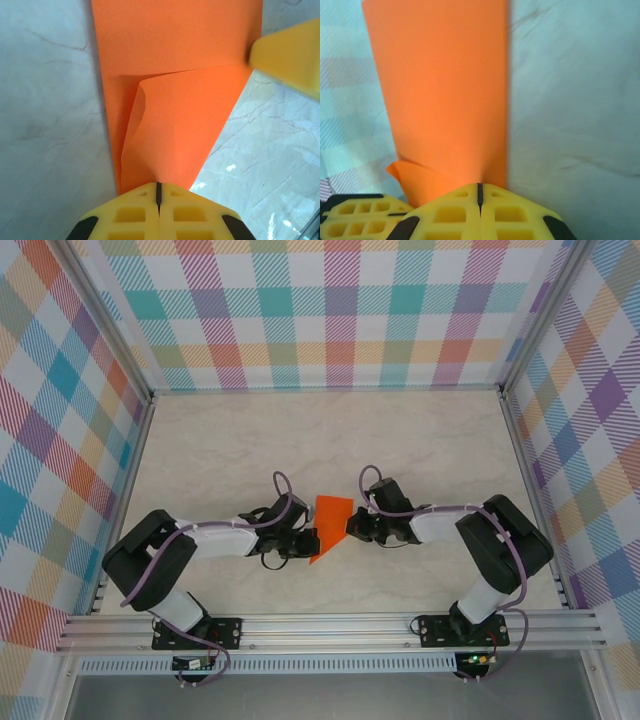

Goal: Fold a paper plane with a square sheet of paper (pick it up from the middle)

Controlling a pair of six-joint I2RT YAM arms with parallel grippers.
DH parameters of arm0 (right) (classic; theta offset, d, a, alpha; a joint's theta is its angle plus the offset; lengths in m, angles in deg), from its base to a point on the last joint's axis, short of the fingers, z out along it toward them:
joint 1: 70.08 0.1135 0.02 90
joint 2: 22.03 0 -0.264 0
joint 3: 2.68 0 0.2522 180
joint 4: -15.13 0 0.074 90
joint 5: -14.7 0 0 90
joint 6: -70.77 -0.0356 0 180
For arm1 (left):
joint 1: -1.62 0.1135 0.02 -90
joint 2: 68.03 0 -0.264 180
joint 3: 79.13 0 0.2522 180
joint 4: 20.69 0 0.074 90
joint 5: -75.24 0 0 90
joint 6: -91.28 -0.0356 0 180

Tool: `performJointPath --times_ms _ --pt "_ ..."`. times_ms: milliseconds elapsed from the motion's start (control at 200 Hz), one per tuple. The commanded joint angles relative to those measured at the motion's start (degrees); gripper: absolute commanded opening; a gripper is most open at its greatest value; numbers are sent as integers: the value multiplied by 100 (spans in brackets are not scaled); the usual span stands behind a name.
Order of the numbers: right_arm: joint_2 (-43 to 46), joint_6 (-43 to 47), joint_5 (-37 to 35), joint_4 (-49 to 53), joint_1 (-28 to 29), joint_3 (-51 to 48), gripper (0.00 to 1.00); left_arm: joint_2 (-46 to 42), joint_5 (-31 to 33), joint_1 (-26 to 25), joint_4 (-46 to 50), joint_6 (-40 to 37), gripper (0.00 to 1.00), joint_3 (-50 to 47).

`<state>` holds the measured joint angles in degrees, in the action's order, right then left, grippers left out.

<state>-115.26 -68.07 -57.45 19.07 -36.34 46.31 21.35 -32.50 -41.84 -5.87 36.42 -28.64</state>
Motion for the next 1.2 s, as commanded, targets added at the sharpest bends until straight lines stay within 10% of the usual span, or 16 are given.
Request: performJointPath --times_ms 0,520,1195 --pt "171 305 -363 477 -164 -14 4 -64 289 9 897 -31 3 -473" --pt "621 -53 146 1033 343 334 38 -1728 160 19 1743 -244 16 -70" --pt "379 -1063 -44 781 846 154 41 103 465 326 1216 -420 18 612"
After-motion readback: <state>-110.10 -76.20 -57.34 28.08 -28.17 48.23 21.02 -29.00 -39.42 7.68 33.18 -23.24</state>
